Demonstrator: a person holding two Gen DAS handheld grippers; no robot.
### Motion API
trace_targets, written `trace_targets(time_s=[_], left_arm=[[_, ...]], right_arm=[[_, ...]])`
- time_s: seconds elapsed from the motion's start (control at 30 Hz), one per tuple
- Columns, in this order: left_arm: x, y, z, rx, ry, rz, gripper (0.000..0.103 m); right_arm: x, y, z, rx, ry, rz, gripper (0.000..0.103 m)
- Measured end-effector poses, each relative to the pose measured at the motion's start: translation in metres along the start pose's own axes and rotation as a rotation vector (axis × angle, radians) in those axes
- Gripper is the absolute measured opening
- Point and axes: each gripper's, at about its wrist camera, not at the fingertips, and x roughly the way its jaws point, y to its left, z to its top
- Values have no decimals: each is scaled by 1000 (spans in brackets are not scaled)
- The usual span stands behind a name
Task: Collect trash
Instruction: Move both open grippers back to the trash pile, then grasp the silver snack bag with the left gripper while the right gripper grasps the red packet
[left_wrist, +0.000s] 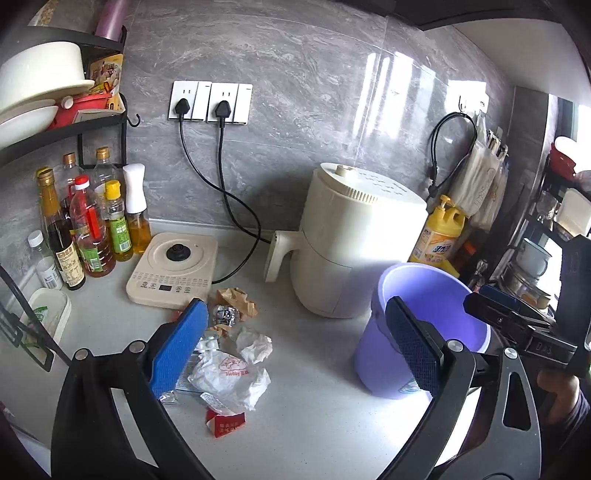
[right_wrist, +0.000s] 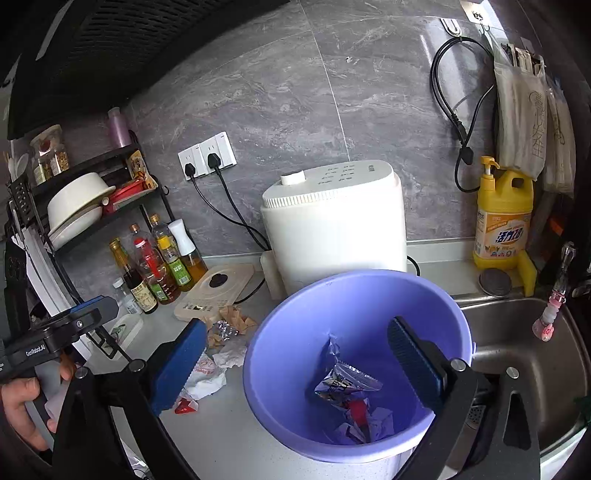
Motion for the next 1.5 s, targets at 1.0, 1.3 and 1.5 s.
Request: trace_targets(time_s=[1.0, 1.3, 1.5], left_arm=[[-33, 163, -77, -131, 76, 148, 97], [5, 176, -110, -144, 185, 91, 90], [36, 185, -114, -128, 220, 83, 87]], right_arm=[[76, 161, -70, -152, 196, -43, 95], [93, 161, -104, -176, 339, -47, 89], [95, 158, -113, -169, 388, -81, 87]])
